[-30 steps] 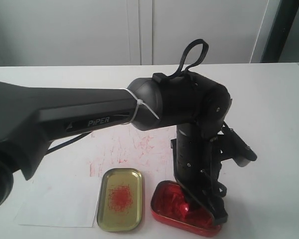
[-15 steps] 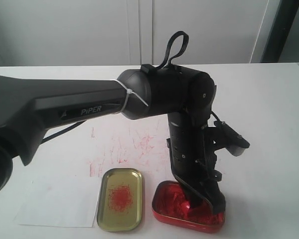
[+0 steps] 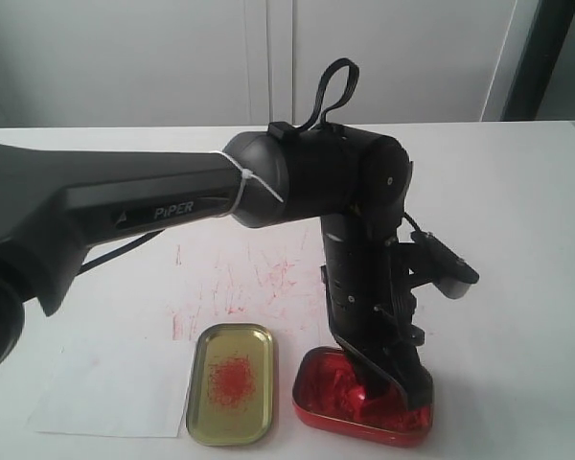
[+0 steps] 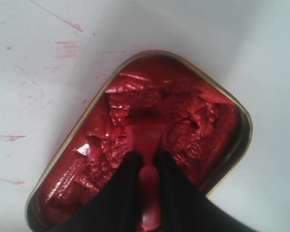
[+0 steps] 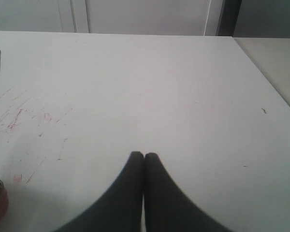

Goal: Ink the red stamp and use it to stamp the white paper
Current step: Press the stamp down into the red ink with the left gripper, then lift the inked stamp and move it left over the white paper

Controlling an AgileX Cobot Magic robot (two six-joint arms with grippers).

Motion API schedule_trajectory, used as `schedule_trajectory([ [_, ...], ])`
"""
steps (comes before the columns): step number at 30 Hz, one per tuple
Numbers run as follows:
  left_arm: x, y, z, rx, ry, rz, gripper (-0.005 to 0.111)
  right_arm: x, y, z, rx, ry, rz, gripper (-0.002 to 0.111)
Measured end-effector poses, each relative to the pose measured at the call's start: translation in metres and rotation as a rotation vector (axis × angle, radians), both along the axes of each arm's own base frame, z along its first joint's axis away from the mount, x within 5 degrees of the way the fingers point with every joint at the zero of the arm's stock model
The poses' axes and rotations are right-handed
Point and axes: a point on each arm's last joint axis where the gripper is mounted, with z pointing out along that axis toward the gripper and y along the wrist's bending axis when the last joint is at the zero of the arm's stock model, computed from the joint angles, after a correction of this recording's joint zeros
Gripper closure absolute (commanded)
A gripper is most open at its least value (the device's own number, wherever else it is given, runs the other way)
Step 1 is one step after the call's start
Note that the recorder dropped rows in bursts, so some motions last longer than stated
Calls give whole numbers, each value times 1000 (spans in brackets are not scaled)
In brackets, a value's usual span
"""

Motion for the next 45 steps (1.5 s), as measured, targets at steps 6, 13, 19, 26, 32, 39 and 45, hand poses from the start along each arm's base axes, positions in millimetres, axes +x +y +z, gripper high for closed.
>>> schedule_trajectory([
  [6,1,-1,0,-12,-5,1,107,0,0,0,0,0,0,108],
  [13,0,-3,1,-40,8,6,107,0,0,0,0,0,0,108],
  [19,-1,-2,-4,-35,18,4,107,0,0,0,5,0,-1,108],
  [26,11,5,-3,-74,65,54,107,0,0,0,18,0,-5,108],
  [32,13,5,-3,-91,74,47,107,0,0,0,18,0,-5,108],
  [39,12,5,-2,-96,82,50,107,0,0,0,18,0,-5,108],
  [45,11,6,-3,-83,93,45,107,0,0,0,18,0,-5,108],
])
